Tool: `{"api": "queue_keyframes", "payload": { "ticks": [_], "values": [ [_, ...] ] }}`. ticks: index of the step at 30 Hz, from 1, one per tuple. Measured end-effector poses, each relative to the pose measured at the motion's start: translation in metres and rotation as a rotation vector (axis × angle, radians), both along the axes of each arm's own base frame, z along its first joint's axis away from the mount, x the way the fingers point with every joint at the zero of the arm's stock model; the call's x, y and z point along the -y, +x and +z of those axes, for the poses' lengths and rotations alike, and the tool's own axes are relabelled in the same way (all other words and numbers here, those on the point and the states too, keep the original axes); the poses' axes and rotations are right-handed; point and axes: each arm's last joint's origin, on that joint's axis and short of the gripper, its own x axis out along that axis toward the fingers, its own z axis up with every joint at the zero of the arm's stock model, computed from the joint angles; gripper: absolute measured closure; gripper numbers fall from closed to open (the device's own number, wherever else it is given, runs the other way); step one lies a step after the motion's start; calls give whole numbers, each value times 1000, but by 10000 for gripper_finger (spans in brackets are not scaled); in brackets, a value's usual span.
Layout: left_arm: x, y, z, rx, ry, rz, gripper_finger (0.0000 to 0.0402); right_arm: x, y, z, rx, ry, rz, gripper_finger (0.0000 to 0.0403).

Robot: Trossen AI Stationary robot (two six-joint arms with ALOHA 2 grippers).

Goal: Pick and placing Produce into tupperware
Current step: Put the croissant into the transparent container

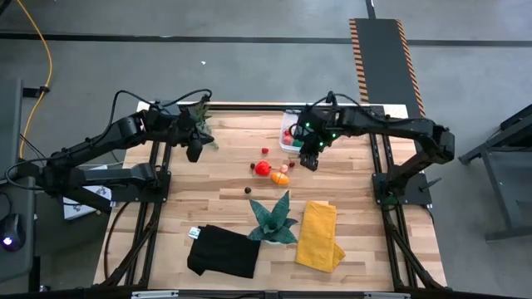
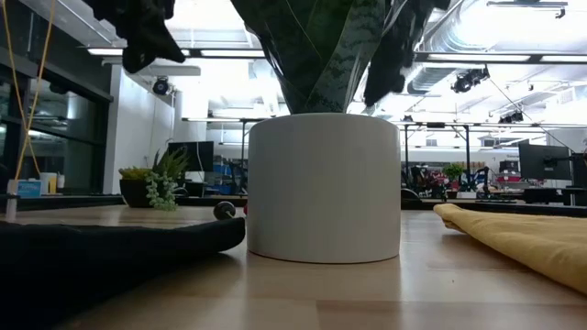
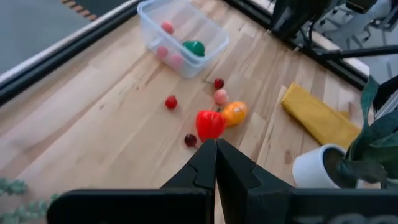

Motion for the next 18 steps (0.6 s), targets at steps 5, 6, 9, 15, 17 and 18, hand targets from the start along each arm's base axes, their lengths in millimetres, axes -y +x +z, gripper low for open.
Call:
{"api": "queue_keyframes", "payload": {
  "ticks": [5,6,9,15,17,18],
  "values": [
    [2,-3,-4,-48,-33,0,401,-11,6,-24,46,35,13,313],
    [2,-4,-5,-59,-40,0,401,-12,8,-26,61,39,16,313],
    [3,-5,-7,-76,-53,0,401,-15,9,-28,71,31,37,313],
    [3,-5,-7,-90,-27,-24,401,-15,9,-28,80,8,85,313],
    [3,-5,-7,-98,-5,-35,401,-18,10,-28,92,10,138,312],
    [3,-5,-7,-103,7,-39,401,-20,11,-29,95,7,163,311]
  ]
}}
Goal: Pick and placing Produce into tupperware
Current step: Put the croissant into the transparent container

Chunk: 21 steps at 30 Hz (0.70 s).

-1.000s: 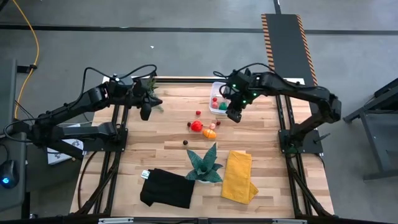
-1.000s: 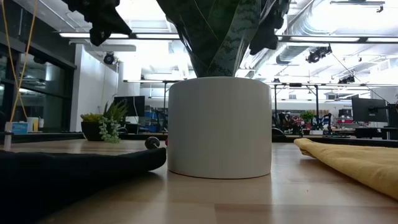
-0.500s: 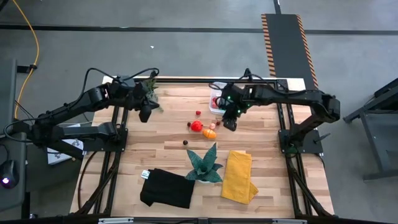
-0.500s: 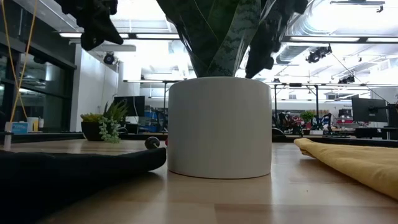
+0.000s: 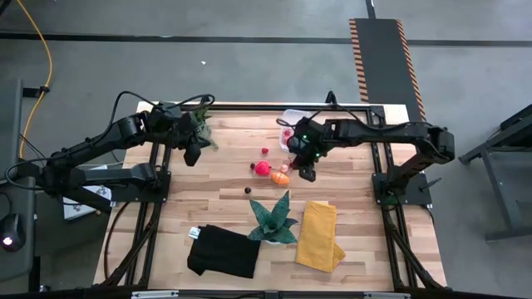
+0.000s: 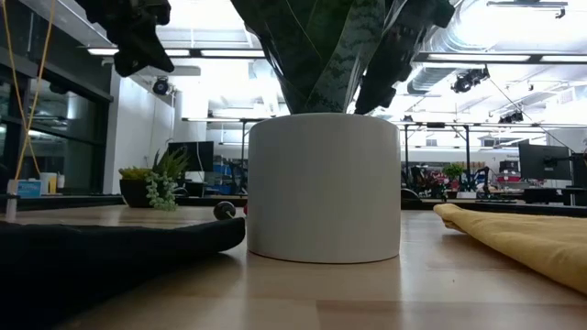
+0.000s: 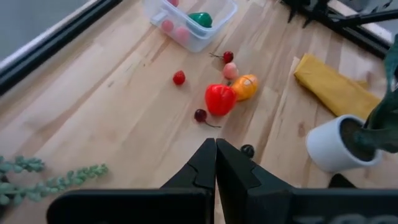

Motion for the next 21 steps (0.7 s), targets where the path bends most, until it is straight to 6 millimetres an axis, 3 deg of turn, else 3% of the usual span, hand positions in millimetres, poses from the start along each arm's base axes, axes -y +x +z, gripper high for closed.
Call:
{"api": "queue_keyframes", "payload": {
  "ticks": [8,14,21],
  "values": [
    [1,0,0,-4,29,-51,401,-3,17,-14,18,50,4,252],
    [2,1,0,-6,51,-119,401,0,32,-33,-10,107,-103,198],
    [4,0,-1,-10,40,-174,401,1,48,-50,-8,203,-223,185]
  ]
}}
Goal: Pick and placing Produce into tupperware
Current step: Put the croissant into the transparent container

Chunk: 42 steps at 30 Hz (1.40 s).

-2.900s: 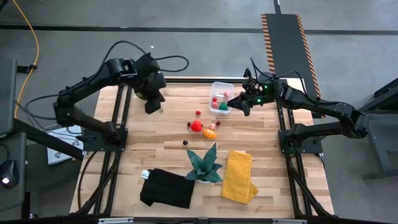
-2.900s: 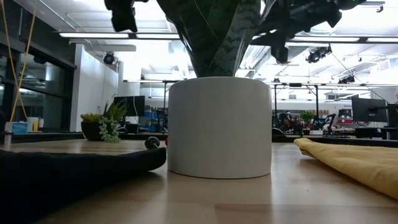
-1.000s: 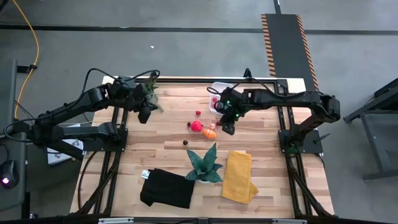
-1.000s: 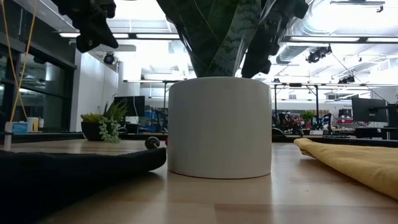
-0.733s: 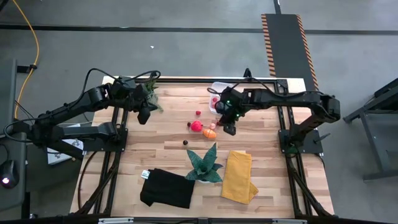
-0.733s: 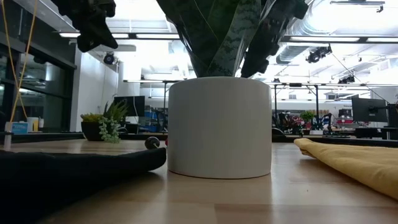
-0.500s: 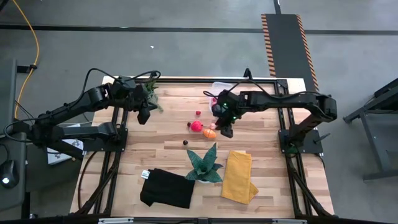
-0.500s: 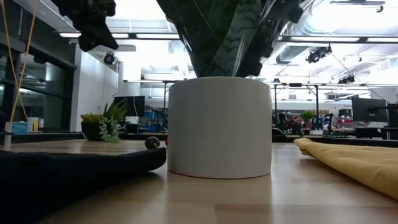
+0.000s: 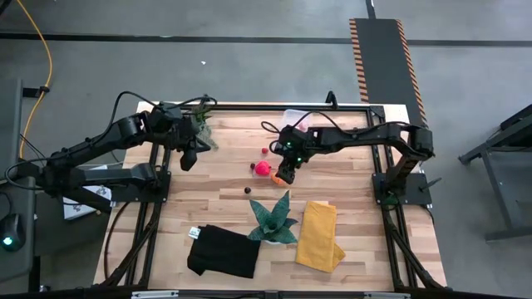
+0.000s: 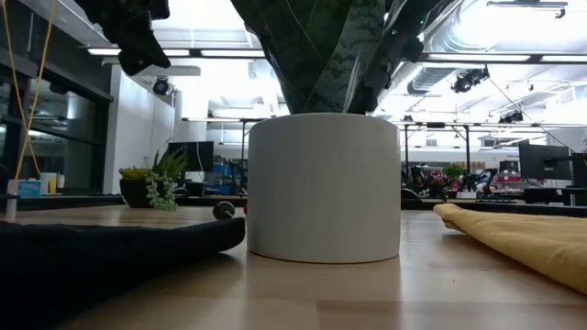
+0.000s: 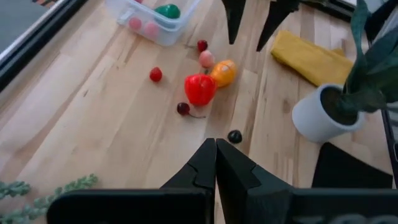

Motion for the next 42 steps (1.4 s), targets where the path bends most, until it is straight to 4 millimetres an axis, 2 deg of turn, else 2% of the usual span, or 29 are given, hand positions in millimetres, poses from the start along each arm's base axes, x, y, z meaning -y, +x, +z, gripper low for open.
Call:
{"api": "queue_keyframes", "payload": {
  "ticks": [8,15,26,42],
  "values": [
    [2,-3,-3,-43,-13,-15,401,-13,6,-13,-29,44,53,185],
    [2,-3,-4,-51,-16,-16,401,-17,6,-13,-48,41,49,185],
    [2,-3,-4,-54,-15,-8,401,-15,7,10,-111,-75,121,185],
    [2,-4,-4,-54,-35,12,401,4,7,39,-127,-161,144,185]
  ]
}}
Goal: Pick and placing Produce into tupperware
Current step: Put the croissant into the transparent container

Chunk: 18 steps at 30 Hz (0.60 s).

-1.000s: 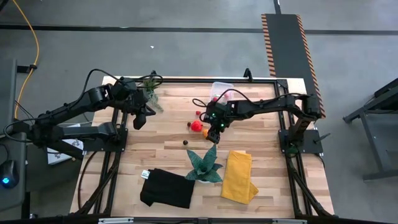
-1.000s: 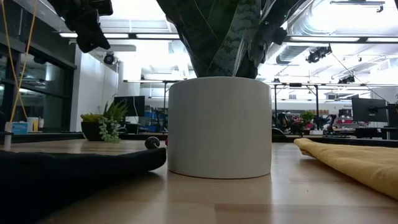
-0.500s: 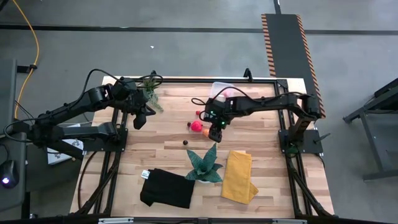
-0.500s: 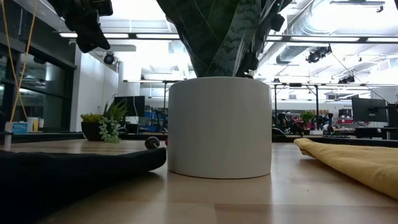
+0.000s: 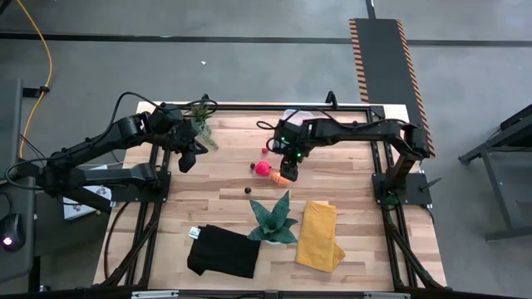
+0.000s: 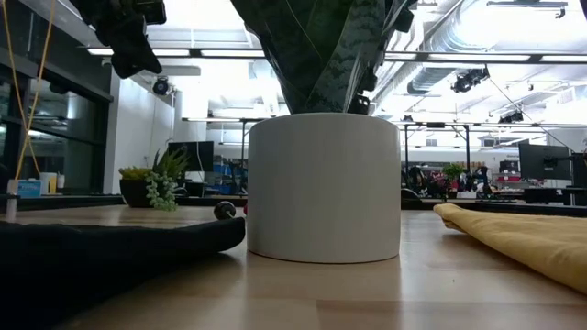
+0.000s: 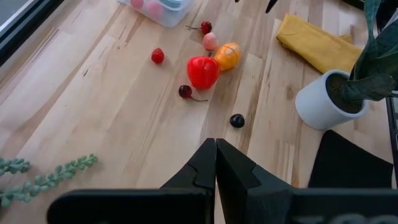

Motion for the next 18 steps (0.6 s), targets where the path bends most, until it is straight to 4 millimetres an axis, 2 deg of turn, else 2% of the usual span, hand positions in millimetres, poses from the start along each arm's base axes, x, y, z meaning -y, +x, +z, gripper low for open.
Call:
{"api": "queue_keyframes", "payload": {
  "ticks": [4,10,18],
  "values": [
    [0,0,0,0,-2,3,401,1,3,1,-19,-1,7,185],
    [0,0,0,0,-3,5,401,3,15,-13,-171,-8,87,185],
    [0,0,0,3,-18,20,401,7,30,-12,-155,-77,165,185]
  ]
}}
